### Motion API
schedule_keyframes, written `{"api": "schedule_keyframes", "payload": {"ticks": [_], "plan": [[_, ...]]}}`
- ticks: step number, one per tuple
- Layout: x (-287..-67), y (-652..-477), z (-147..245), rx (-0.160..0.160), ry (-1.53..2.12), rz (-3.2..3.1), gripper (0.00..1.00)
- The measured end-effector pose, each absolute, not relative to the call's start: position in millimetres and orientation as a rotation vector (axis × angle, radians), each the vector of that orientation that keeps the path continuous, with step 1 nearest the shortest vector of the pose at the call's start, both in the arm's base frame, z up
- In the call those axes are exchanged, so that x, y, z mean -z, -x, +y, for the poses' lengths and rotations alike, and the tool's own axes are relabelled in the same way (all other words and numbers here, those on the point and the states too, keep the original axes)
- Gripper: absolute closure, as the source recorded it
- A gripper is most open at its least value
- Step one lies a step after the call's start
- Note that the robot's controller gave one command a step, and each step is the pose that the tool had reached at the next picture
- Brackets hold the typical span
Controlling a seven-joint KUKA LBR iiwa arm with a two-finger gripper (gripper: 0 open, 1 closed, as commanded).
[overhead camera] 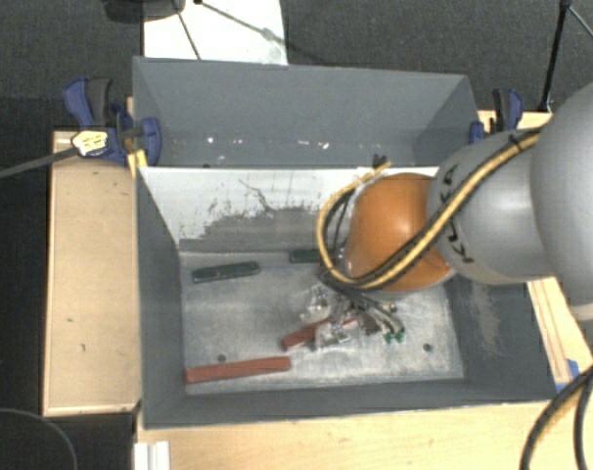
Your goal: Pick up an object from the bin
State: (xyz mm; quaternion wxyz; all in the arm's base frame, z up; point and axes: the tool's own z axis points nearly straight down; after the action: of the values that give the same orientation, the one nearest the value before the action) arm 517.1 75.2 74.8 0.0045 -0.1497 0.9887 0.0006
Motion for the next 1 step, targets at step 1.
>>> {"api": "schedule_keyframes", "payload": {"ticks": [1], "plan": [[-120.9,-515.3,76.9,-0.001,0.501,3.106,1.0]]}}
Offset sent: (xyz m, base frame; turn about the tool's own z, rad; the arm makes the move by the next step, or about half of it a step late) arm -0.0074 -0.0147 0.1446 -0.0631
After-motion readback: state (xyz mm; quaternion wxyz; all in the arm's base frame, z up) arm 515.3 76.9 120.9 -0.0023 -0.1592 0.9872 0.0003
